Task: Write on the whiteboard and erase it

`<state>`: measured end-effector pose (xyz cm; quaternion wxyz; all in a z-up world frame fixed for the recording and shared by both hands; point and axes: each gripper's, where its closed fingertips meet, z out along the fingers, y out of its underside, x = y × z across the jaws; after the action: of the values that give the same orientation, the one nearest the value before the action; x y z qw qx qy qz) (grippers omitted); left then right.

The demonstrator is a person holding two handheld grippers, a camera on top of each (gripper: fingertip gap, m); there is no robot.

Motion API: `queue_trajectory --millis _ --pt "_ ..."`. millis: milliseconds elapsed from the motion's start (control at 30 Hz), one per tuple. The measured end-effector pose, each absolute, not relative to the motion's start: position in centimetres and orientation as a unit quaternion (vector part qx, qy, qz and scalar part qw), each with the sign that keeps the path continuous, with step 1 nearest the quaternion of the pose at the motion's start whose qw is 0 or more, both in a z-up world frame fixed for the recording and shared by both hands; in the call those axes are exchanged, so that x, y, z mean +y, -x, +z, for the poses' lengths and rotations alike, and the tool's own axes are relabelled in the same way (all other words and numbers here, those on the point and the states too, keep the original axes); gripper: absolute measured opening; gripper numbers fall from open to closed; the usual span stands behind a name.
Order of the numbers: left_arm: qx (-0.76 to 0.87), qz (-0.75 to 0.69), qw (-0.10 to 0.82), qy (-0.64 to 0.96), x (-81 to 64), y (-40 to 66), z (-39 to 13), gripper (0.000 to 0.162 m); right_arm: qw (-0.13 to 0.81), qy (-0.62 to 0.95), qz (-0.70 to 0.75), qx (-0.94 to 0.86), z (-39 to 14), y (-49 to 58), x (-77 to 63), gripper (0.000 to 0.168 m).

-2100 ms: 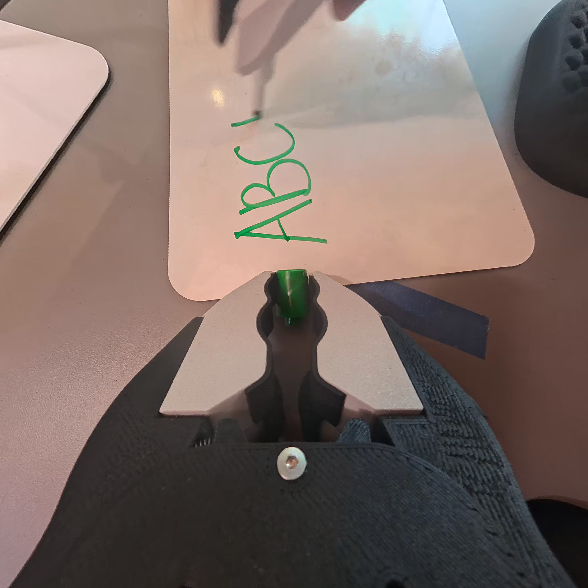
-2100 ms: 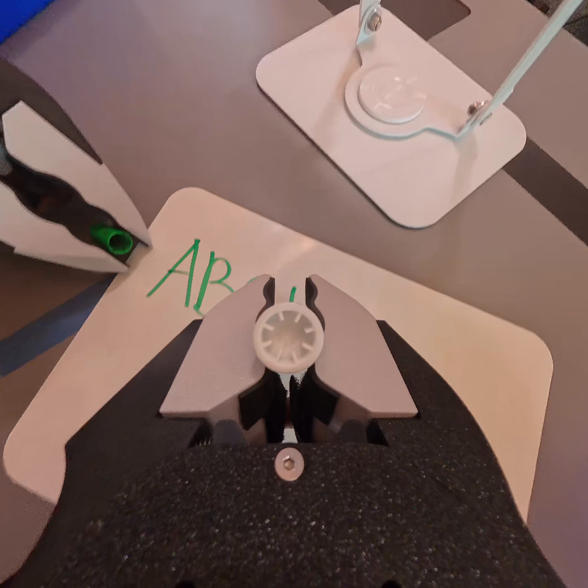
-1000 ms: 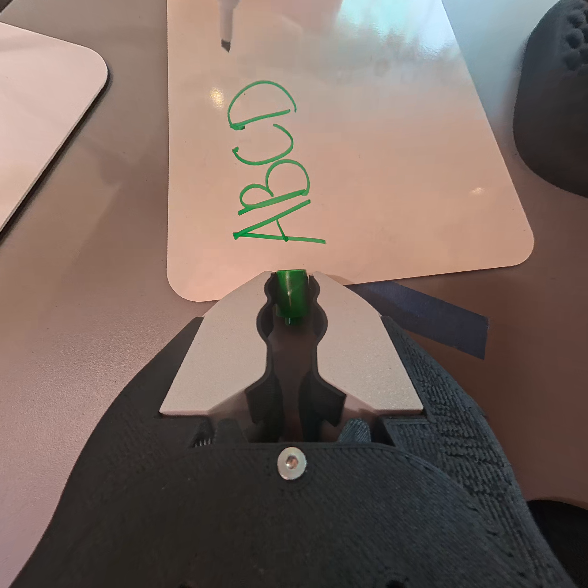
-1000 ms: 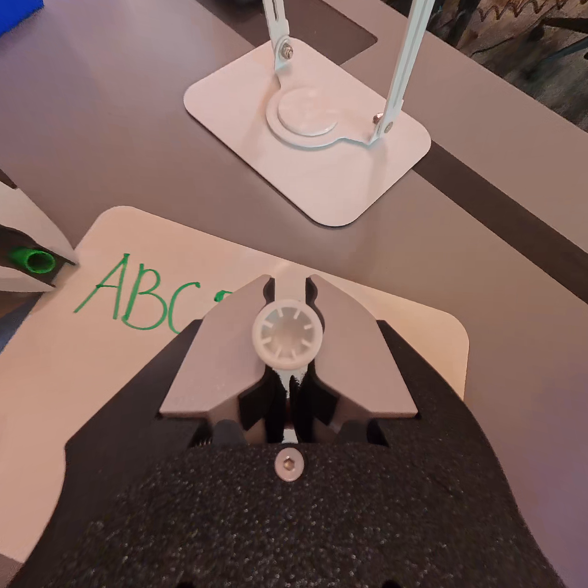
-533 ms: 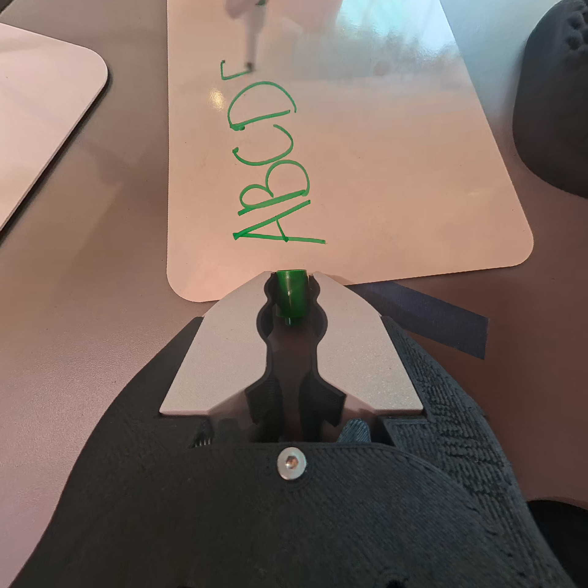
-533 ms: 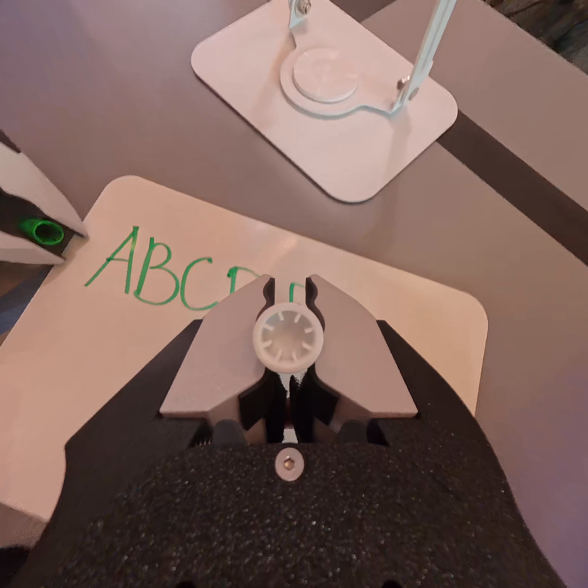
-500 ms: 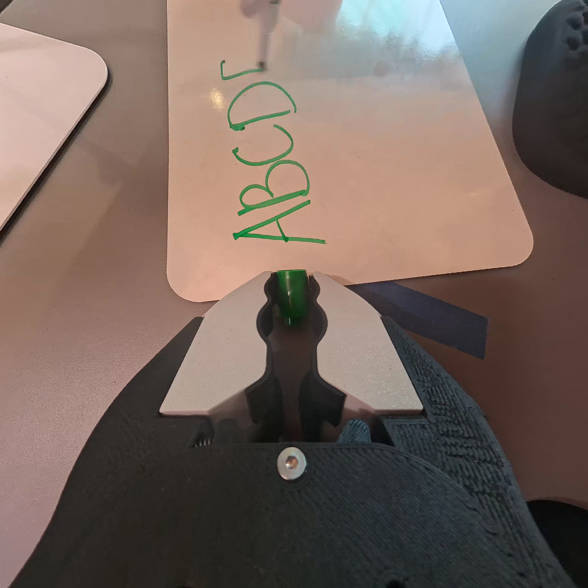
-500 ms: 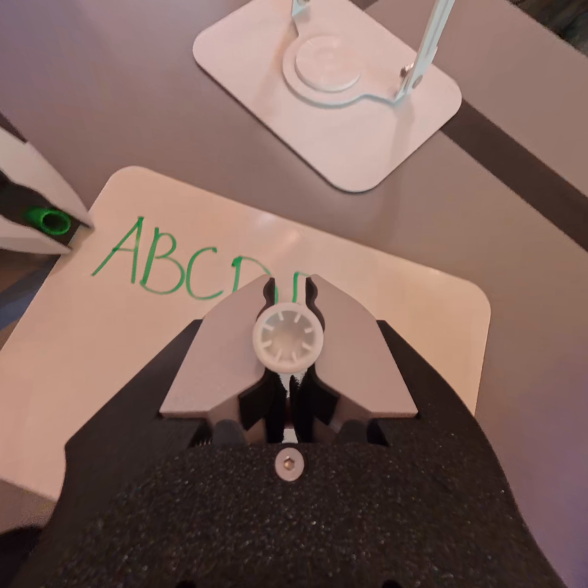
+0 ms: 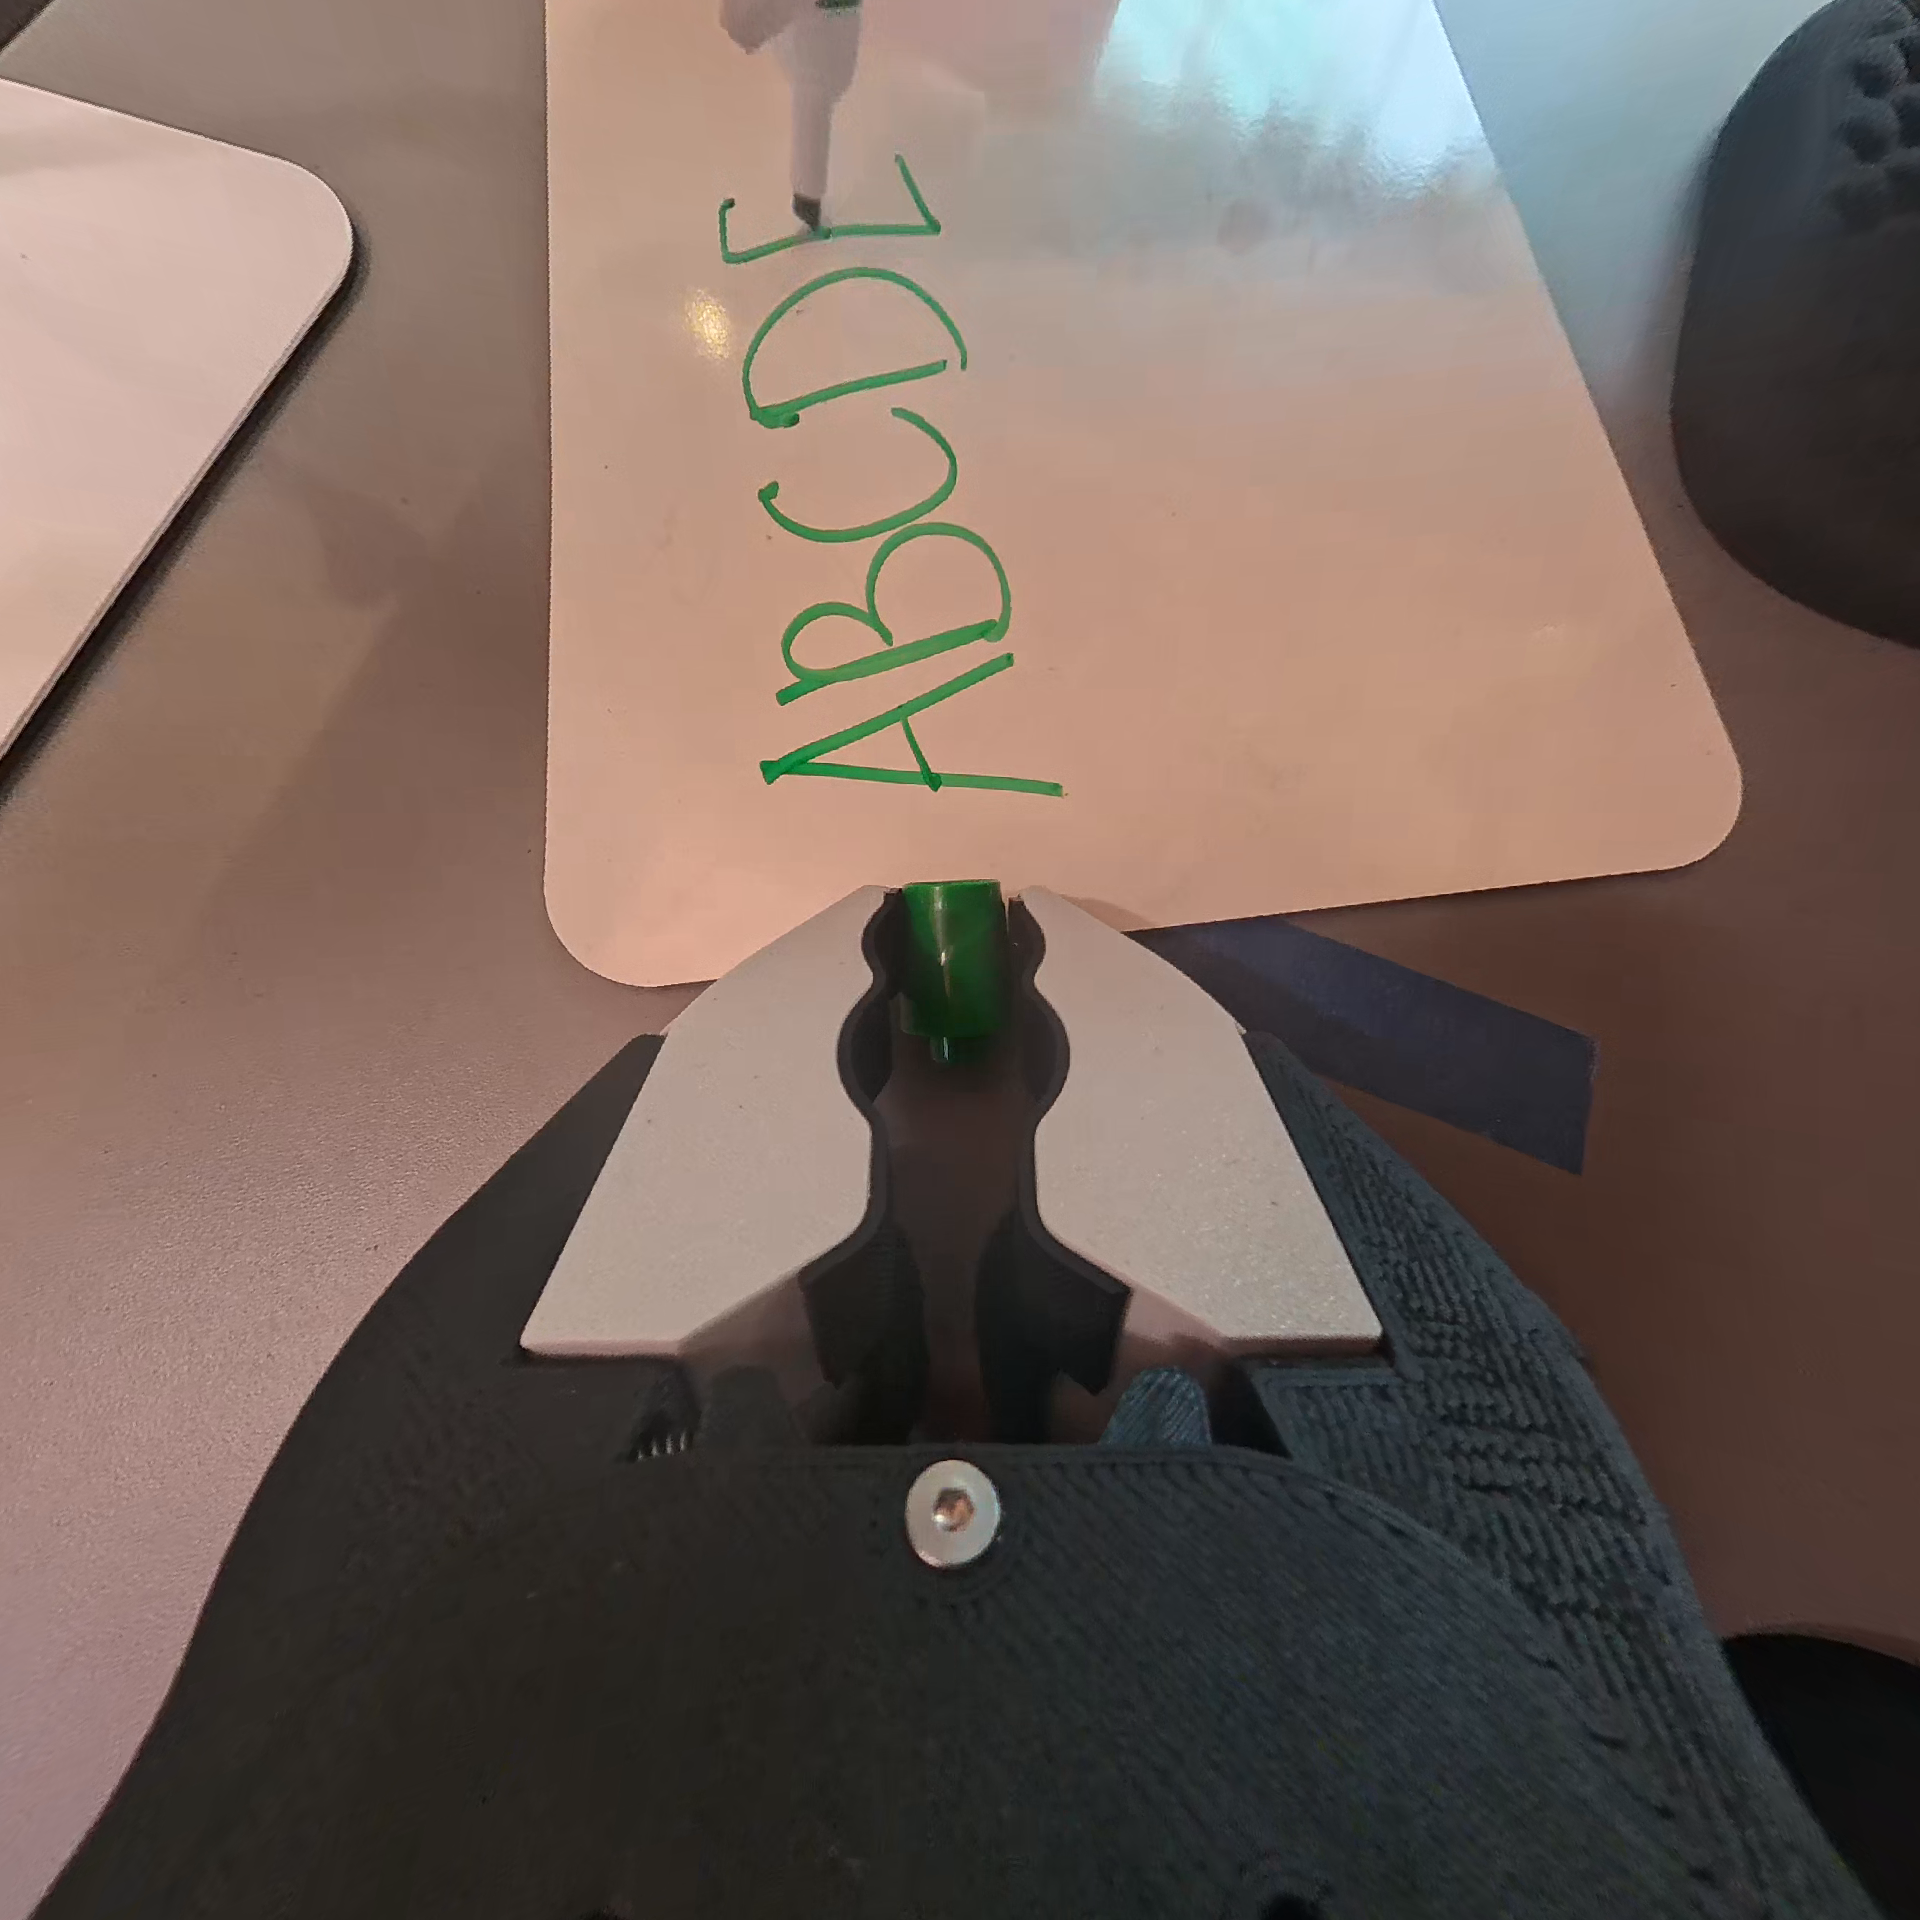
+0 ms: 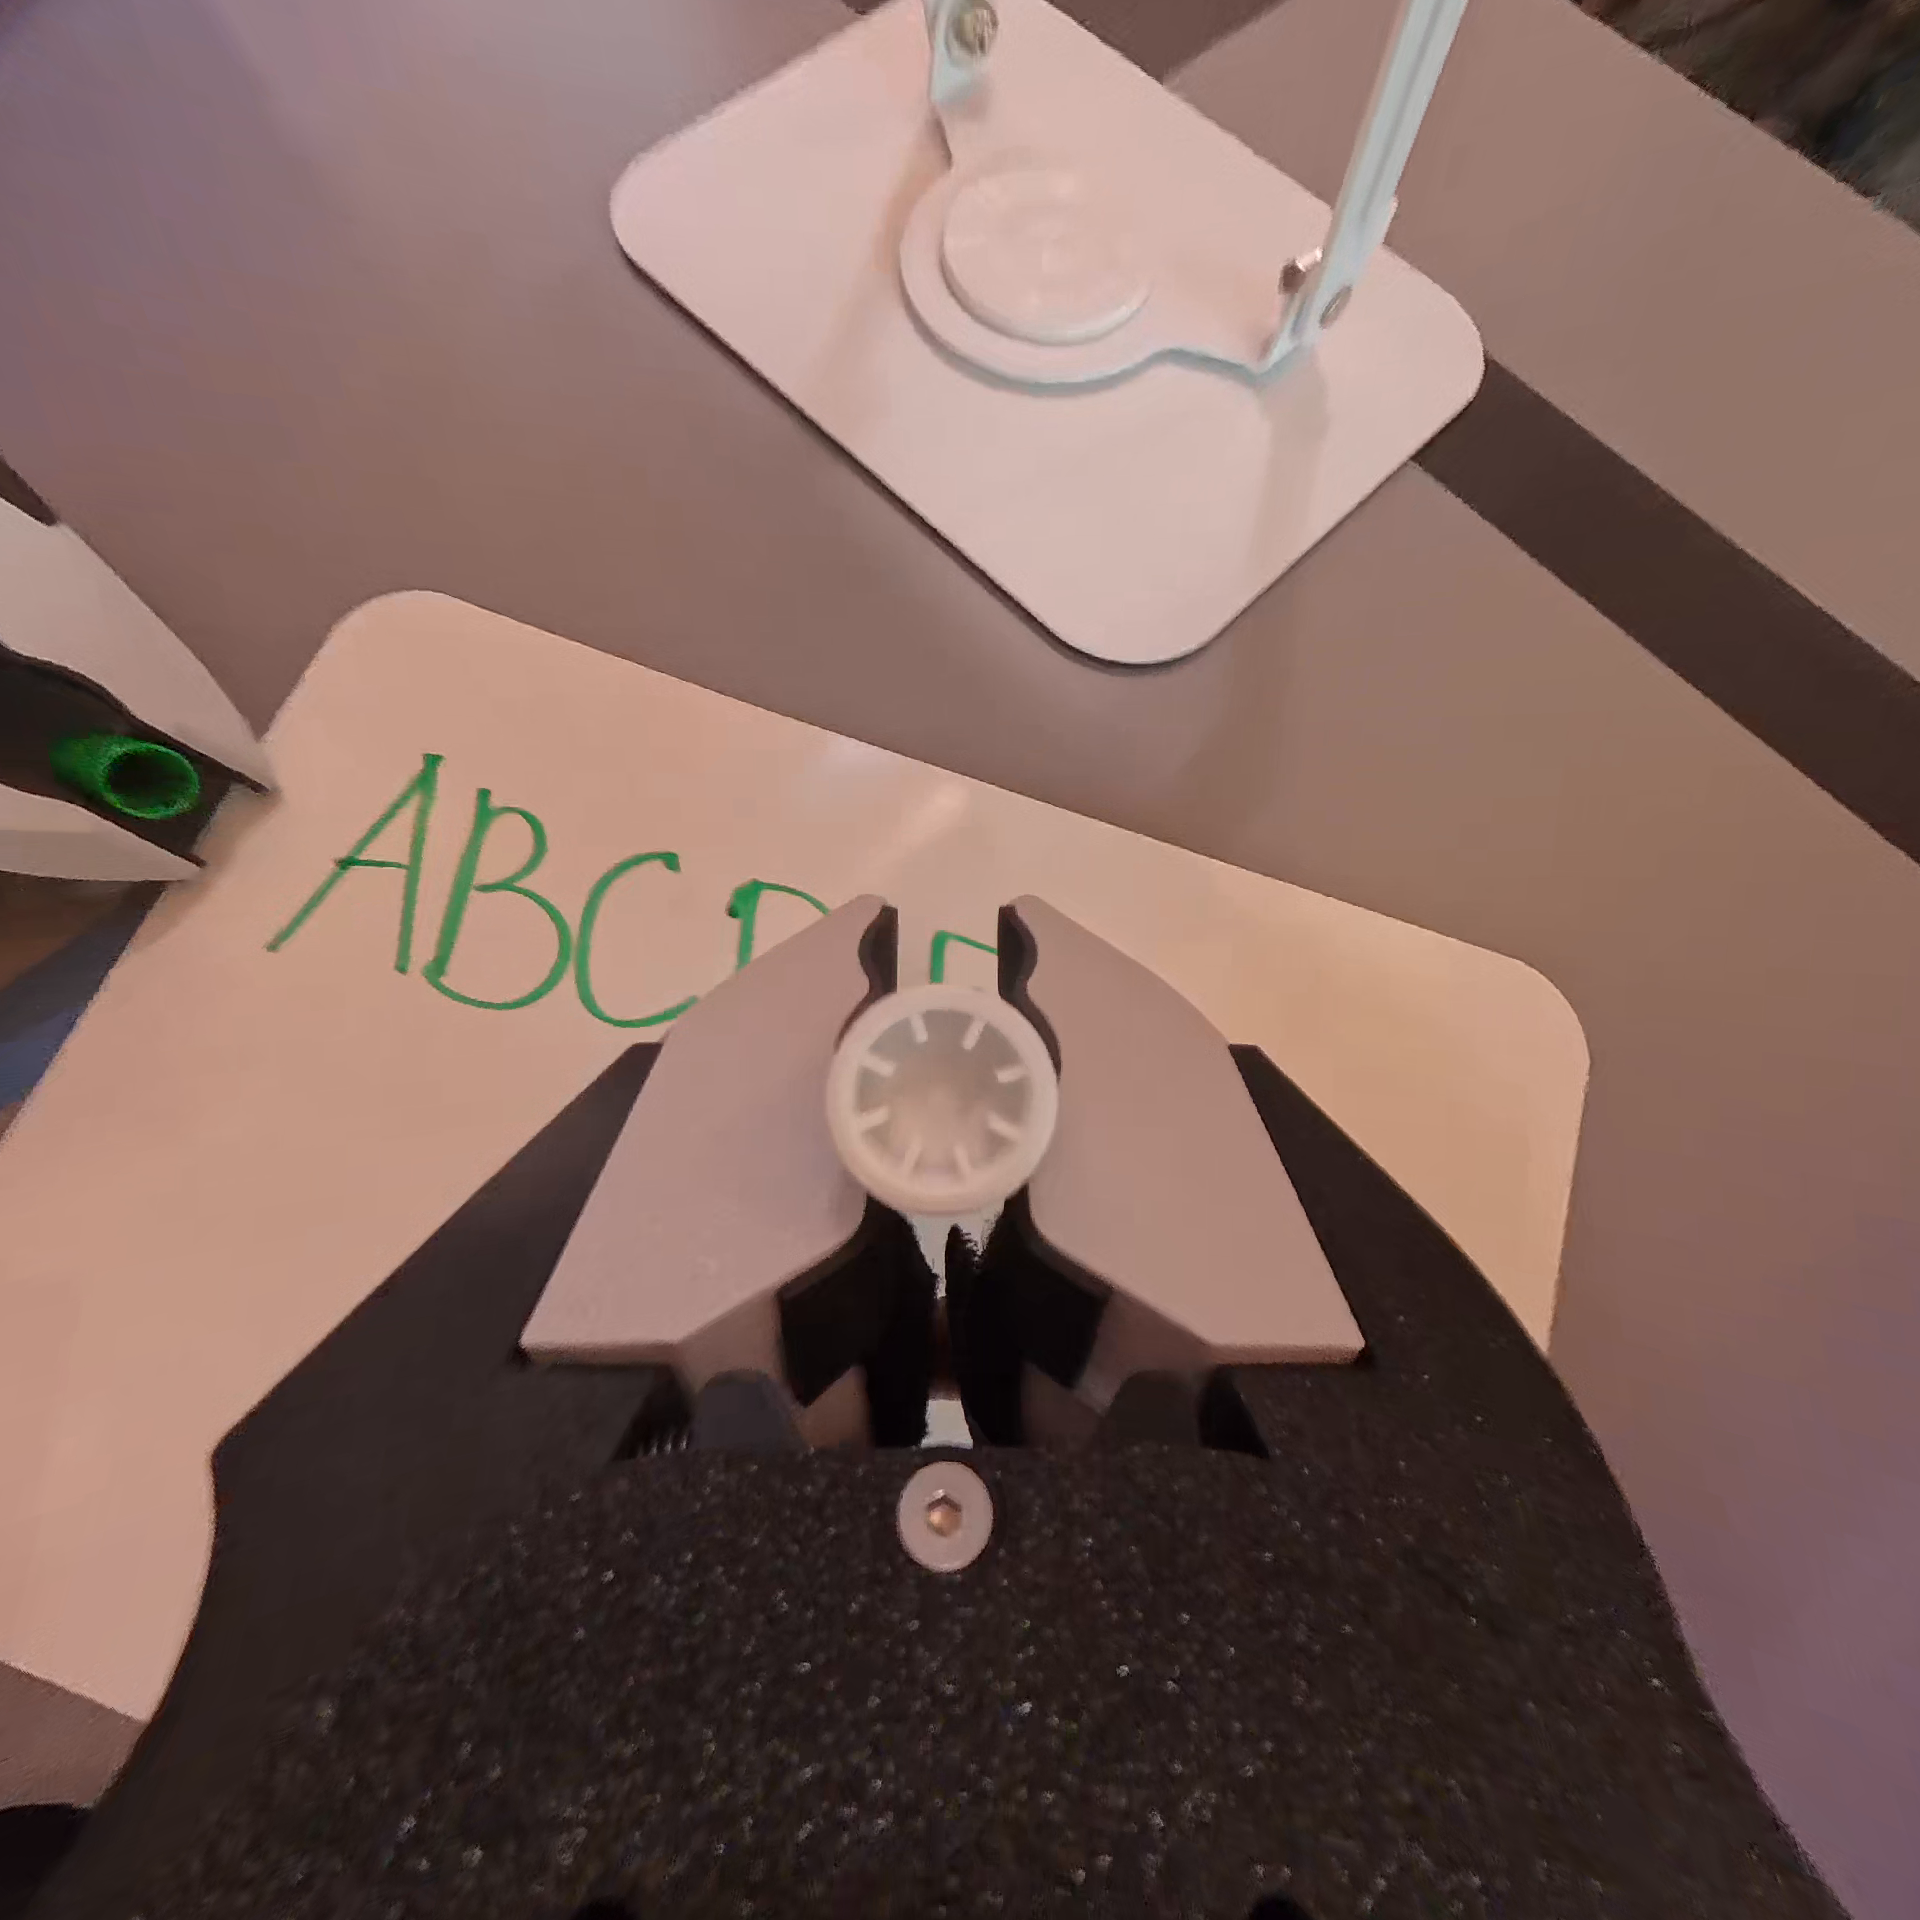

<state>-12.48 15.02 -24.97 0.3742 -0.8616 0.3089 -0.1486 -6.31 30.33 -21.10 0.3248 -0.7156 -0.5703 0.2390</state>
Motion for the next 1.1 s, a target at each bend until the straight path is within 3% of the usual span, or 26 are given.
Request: queue_trajectory --millis 1100 --pt "0.308 -0.148 0.375 0.862 15.0 12.4 -25.0 0.02 0.338 0.733 0.233 -0.542 -21.2 4.3 33.6 0.019"
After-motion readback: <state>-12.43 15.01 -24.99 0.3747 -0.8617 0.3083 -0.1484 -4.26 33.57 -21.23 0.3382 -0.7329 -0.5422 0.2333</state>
